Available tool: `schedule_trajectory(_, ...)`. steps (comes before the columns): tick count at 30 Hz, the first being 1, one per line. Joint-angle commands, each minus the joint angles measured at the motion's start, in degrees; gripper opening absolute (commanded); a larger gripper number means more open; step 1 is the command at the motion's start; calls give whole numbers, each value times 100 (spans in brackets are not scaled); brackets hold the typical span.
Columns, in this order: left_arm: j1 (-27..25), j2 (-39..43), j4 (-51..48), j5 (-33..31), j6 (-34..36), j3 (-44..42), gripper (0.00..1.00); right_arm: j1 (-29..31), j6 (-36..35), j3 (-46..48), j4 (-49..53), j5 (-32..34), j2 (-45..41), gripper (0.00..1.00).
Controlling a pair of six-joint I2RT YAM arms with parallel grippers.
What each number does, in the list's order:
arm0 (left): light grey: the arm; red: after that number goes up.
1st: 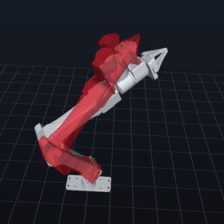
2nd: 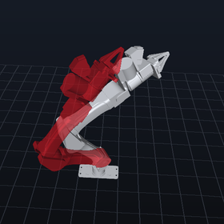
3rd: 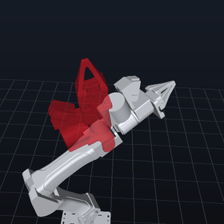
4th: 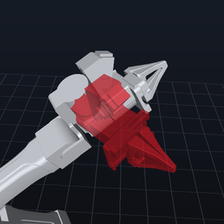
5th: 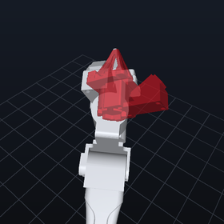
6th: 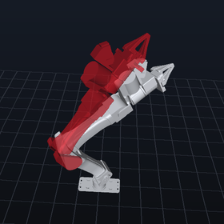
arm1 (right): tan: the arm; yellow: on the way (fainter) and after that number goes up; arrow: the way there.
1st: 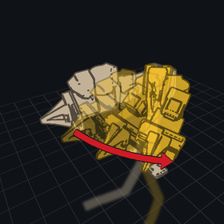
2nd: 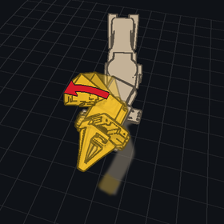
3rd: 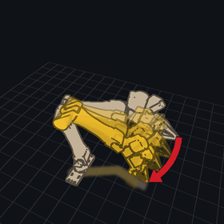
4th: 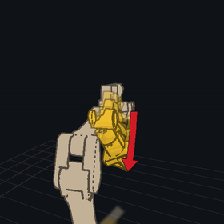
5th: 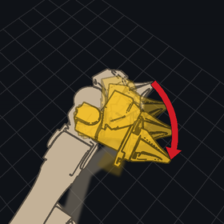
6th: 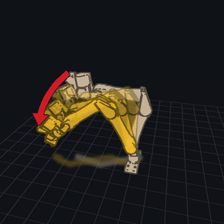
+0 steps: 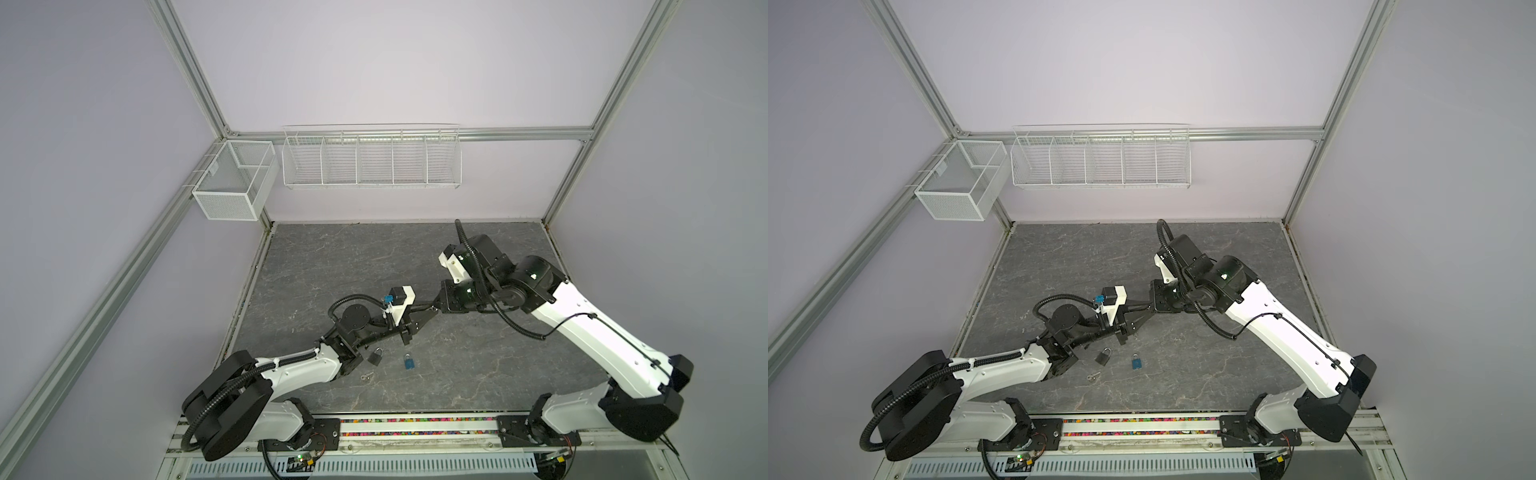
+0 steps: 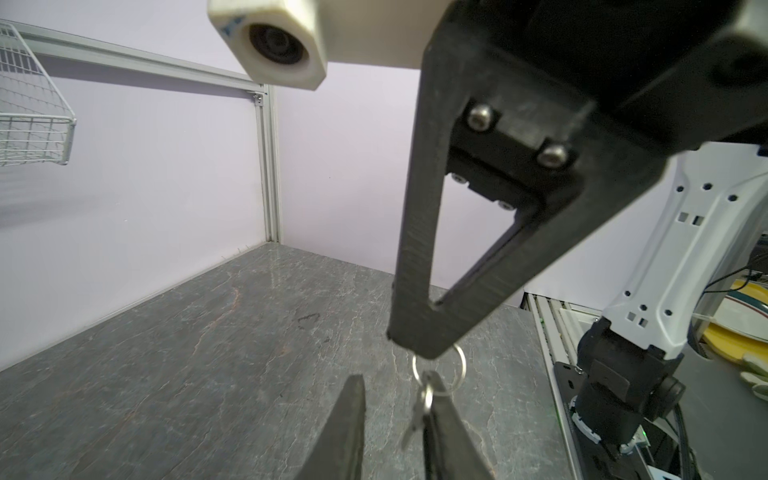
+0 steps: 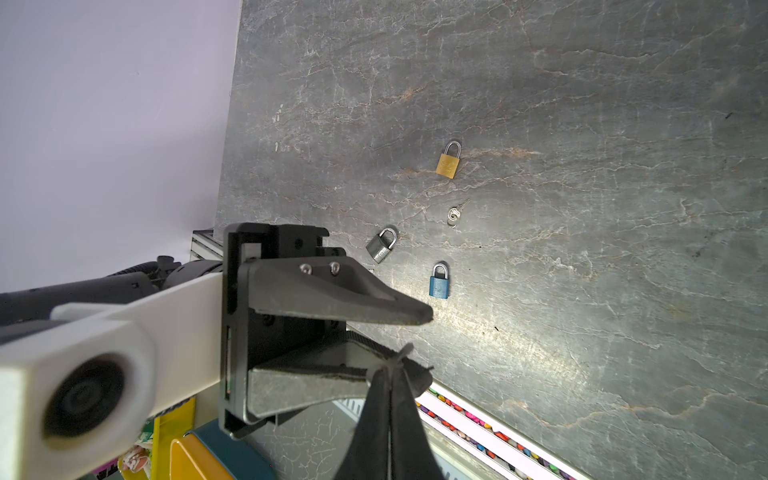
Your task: Unlock with the key
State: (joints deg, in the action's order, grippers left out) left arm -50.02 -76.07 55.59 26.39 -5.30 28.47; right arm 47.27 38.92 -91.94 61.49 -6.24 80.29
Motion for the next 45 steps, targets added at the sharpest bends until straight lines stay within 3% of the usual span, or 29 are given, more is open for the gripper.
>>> schedule_trajectory(1,-45,-59,226,245,-49,115,19,-59,-101,-70,73,50,-134,7)
schedule_trajectory(8,-50,-41,134,303,-164,53,17,-135,-87,-61,47,73,-216,7)
schedule_trajectory(25,-43,50,41,196,-214,41,0,-191,-56,77,-21,67,-332,7)
schedule_trajectory(30,-47,311,-683,188,36,96,0,-226,-302,156,-145,88,-423,7)
schedule_trajectory(38,-45,789,-2018,510,399,381,0,-334,-1462,405,-594,-218,-745,34)
schedule_trajectory(45,-43,933,-2393,695,513,537,0,-341,-2560,589,-457,-843,-866,44)
